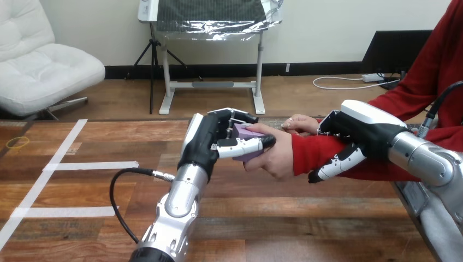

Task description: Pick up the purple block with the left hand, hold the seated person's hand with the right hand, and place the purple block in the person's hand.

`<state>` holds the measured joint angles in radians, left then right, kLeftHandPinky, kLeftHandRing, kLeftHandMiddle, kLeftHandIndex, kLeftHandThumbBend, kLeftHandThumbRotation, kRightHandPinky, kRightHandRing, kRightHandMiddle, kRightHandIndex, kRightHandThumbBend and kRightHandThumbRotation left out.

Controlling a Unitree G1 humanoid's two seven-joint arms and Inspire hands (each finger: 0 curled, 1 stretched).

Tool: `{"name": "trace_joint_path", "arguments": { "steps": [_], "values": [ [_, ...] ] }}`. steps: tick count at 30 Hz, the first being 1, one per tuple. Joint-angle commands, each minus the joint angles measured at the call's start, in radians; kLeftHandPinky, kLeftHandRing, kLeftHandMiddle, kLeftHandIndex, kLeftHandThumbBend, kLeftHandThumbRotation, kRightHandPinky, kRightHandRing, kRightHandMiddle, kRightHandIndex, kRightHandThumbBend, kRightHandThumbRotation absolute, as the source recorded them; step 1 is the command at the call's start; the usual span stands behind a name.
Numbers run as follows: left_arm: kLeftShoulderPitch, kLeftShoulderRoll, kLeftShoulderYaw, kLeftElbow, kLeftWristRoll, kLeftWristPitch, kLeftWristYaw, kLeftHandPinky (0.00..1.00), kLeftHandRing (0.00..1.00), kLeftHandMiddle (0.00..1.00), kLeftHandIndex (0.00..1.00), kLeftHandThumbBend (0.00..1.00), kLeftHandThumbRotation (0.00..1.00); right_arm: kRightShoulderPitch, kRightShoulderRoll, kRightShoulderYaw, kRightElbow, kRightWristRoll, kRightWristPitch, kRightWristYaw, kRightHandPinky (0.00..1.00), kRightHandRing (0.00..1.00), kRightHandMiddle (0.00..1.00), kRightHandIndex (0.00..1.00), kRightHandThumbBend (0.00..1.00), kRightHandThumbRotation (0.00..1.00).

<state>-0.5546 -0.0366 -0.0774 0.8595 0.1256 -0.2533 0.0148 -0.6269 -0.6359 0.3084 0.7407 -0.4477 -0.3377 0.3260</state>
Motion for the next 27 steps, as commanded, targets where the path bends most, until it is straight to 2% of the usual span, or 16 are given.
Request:
{"name": "trace_joint_path", "arguments": {
  "steps": [1, 4, 7, 14, 18, 21, 22, 27],
  "values": [
    [-0.028, 0.002, -0.007, -0.092, -0.009, -0.020, -0.028, 0.61, 0.75, 0.78, 0.77, 0.76, 0.58, -0.025, 0.031, -0.017, -0.081, 0.029, -0.017, 0.019, 0.31, 0.34, 0.37, 0.37, 0.91, 0.28],
    [-0.018, 0.013, -0.002, -0.112, -0.008, -0.028, -0.034, 0.61, 0.78, 0.81, 0.78, 0.74, 0.66, -0.021, 0.027, -0.020, -0.081, 0.032, -0.018, 0.029, 0.33, 0.36, 0.40, 0.40, 0.91, 0.30],
    [-0.008, 0.021, 0.004, -0.134, -0.008, -0.027, -0.039, 0.60, 0.79, 0.81, 0.78, 0.73, 0.70, -0.017, 0.024, -0.025, -0.083, 0.040, -0.016, 0.045, 0.34, 0.38, 0.42, 0.41, 0.91, 0.32],
    [0.023, 0.035, 0.016, -0.199, -0.014, -0.004, -0.051, 0.57, 0.77, 0.80, 0.76, 0.72, 0.76, -0.006, 0.022, -0.043, -0.089, 0.080, 0.007, 0.109, 0.38, 0.43, 0.48, 0.50, 0.88, 0.35],
    [0.048, 0.049, 0.018, -0.248, -0.009, 0.005, -0.059, 0.56, 0.77, 0.79, 0.76, 0.70, 0.79, -0.002, 0.017, -0.049, -0.078, 0.094, -0.004, 0.136, 0.42, 0.48, 0.53, 0.55, 0.87, 0.38],
    [0.069, 0.059, 0.019, -0.282, -0.006, 0.009, -0.066, 0.56, 0.77, 0.80, 0.76, 0.66, 0.81, 0.000, 0.013, -0.054, -0.071, 0.101, -0.011, 0.152, 0.47, 0.54, 0.58, 0.60, 0.86, 0.40],
    [0.075, 0.062, 0.019, -0.291, -0.006, 0.009, -0.067, 0.57, 0.77, 0.80, 0.77, 0.63, 0.83, 0.000, 0.013, -0.055, -0.068, 0.103, -0.012, 0.157, 0.52, 0.59, 0.63, 0.63, 0.86, 0.42],
    [0.110, 0.078, 0.020, -0.347, -0.006, 0.014, -0.078, 0.59, 0.78, 0.81, 0.78, 0.60, 0.87, 0.006, 0.007, -0.063, -0.069, 0.121, -0.009, 0.182, 0.61, 0.68, 0.70, 0.70, 0.85, 0.46]
  ]
}}
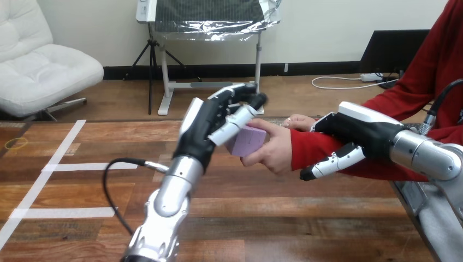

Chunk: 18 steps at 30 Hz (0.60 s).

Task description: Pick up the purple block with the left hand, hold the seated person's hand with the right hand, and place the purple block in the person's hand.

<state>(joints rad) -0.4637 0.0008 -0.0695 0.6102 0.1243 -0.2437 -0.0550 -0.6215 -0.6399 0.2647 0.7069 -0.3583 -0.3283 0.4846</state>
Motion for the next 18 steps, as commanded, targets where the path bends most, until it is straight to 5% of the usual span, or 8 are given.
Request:
{"name": "trace_joint_path", "arguments": {
  "steps": [1, 8, 18],
  "values": [
    [0.025, 0.044, 0.012, -0.106, -0.004, 0.003, -0.011, 0.59, 0.79, 0.81, 0.78, 0.59, 0.88, 0.002, 0.009, -0.019, -0.035, 0.034, -0.020, 0.027, 0.63, 0.70, 0.72, 0.72, 0.85, 0.48],
    [0.069, 0.059, 0.013, -0.164, -0.005, 0.003, -0.022, 0.63, 0.80, 0.82, 0.79, 0.56, 0.95, 0.004, -0.005, -0.024, -0.039, 0.048, -0.029, 0.065, 0.74, 0.81, 0.82, 0.82, 0.82, 0.60],
    [0.130, 0.077, 0.006, -0.253, 0.012, 0.026, -0.013, 0.67, 0.80, 0.82, 0.78, 0.57, 0.95, 0.016, -0.017, -0.045, -0.076, 0.090, 0.002, 0.129, 0.76, 0.85, 0.88, 0.88, 0.87, 0.78]
  ]
}}
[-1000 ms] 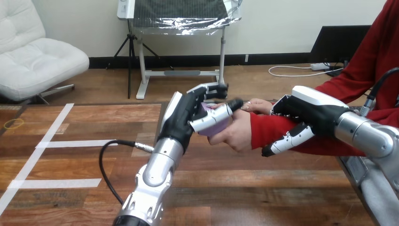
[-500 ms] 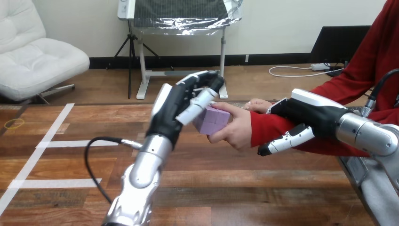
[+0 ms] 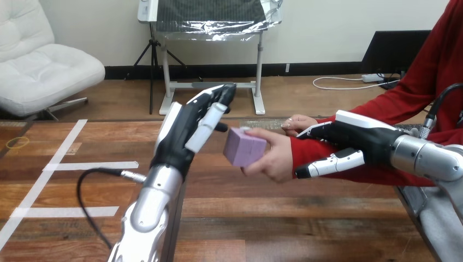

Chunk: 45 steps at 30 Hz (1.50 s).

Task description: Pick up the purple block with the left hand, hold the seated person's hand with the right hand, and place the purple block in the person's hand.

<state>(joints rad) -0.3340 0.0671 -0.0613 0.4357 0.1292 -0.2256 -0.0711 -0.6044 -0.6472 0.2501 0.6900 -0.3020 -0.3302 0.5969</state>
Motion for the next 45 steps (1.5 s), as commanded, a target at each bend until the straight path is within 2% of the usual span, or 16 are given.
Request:
{"name": "trace_joint_path", "arguments": {
  "steps": [1, 8, 11, 15, 17, 23, 29, 32, 36, 38, 45],
  "values": [
    [0.004, 0.012, -0.003, -0.084, 0.007, 0.010, 0.003, 0.67, 0.80, 0.82, 0.78, 0.57, 0.95, 0.000, -0.010, -0.033, -0.062, 0.036, 0.004, 0.020, 0.76, 0.85, 0.88, 0.88, 0.87, 0.80],
    [0.034, 0.016, 0.002, -0.111, -0.014, 0.005, -0.009, 0.65, 0.79, 0.81, 0.78, 0.57, 0.94, 0.018, -0.014, -0.051, -0.087, 0.047, -0.015, 0.004, 0.73, 0.83, 0.87, 0.88, 0.90, 0.91],
    [0.048, 0.019, 0.004, -0.122, -0.025, 0.001, -0.018, 0.64, 0.79, 0.81, 0.78, 0.55, 0.94, 0.033, -0.010, -0.064, -0.114, 0.042, -0.004, -0.027, 0.72, 0.83, 0.86, 0.87, 0.93, 0.95],
    [0.071, 0.021, 0.009, -0.139, -0.034, -0.001, -0.028, 0.62, 0.78, 0.81, 0.77, 0.52, 0.94, 0.065, 0.002, -0.089, -0.161, 0.035, -0.005, -0.102, 0.71, 0.82, 0.85, 0.86, 0.94, 0.99],
    [0.080, 0.021, 0.011, -0.148, -0.037, 0.000, -0.032, 0.61, 0.78, 0.81, 0.77, 0.51, 0.94, 0.077, 0.006, -0.095, -0.180, 0.034, -0.003, -0.129, 0.70, 0.81, 0.85, 0.86, 0.92, 0.99],
    [0.126, 0.025, 0.008, -0.199, -0.036, 0.009, -0.040, 0.62, 0.78, 0.82, 0.78, 0.50, 0.95, 0.121, 0.039, -0.137, -0.253, 0.072, 0.048, -0.196, 0.71, 0.83, 0.86, 0.86, 0.86, 1.00],
    [0.194, 0.037, -0.004, -0.291, -0.013, -0.003, -0.045, 0.62, 0.79, 0.82, 0.78, 0.52, 0.96, 0.161, 0.063, -0.169, -0.308, 0.097, 0.051, -0.249, 0.74, 0.85, 0.88, 0.87, 0.81, 1.00],
    [0.231, 0.037, -0.007, -0.338, -0.011, -0.014, -0.047, 0.62, 0.79, 0.83, 0.78, 0.55, 0.94, 0.184, 0.083, -0.190, -0.341, 0.128, 0.058, -0.268, 0.76, 0.86, 0.88, 0.88, 0.77, 1.00],
    [0.290, 0.032, -0.010, -0.408, -0.015, -0.037, -0.049, 0.62, 0.79, 0.82, 0.78, 0.56, 0.94, 0.227, 0.122, -0.223, -0.384, 0.178, 0.023, -0.305, 0.77, 0.86, 0.88, 0.88, 0.73, 1.00],
    [0.311, 0.031, -0.011, -0.430, -0.020, -0.052, -0.051, 0.61, 0.78, 0.82, 0.77, 0.56, 0.93, 0.247, 0.135, -0.232, -0.410, 0.194, 0.018, -0.319, 0.77, 0.86, 0.87, 0.87, 0.74, 1.00],
    [0.402, 0.038, -0.012, -0.499, -0.023, -0.149, -0.056, 0.58, 0.74, 0.79, 0.74, 0.53, 0.92, 0.344, 0.209, -0.258, -0.516, 0.275, -0.056, -0.359, 0.81, 0.87, 0.87, 0.86, 0.74, 1.00]
  ]
}}
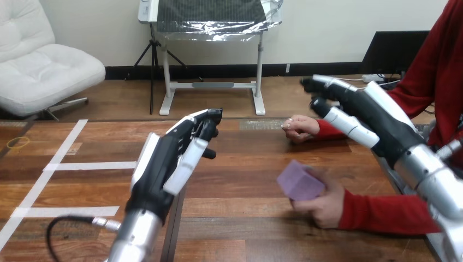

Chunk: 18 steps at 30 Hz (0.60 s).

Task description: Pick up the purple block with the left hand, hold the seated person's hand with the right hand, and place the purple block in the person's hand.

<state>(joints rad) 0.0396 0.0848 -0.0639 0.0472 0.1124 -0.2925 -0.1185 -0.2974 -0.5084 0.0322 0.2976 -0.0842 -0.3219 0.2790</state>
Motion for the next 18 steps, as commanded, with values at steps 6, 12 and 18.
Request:
{"name": "trace_joint_path", "arguments": {
  "steps": [6, 12, 18],
  "values": [
    [0.119, 0.027, -0.008, -0.197, -0.039, -0.106, -0.036, 0.61, 0.74, 0.78, 0.75, 0.57, 0.92, 0.132, 0.137, -0.042, -0.225, 0.095, -0.107, -0.077, 0.82, 0.87, 0.88, 0.87, 0.77, 1.00],
    [0.195, 0.026, -0.003, -0.256, -0.066, -0.136, -0.045, 0.59, 0.72, 0.76, 0.74, 0.67, 0.92, 0.218, 0.196, -0.026, -0.287, 0.139, -0.176, -0.075, 0.78, 0.86, 0.87, 0.87, 0.82, 1.00],
    [0.250, 0.023, -0.002, -0.280, -0.141, -0.184, -0.073, 0.61, 0.72, 0.76, 0.75, 0.69, 0.88, 0.307, 0.270, -0.003, -0.337, 0.176, -0.230, -0.080, 0.81, 0.86, 0.87, 0.86, 0.79, 1.00]
  ]
}}
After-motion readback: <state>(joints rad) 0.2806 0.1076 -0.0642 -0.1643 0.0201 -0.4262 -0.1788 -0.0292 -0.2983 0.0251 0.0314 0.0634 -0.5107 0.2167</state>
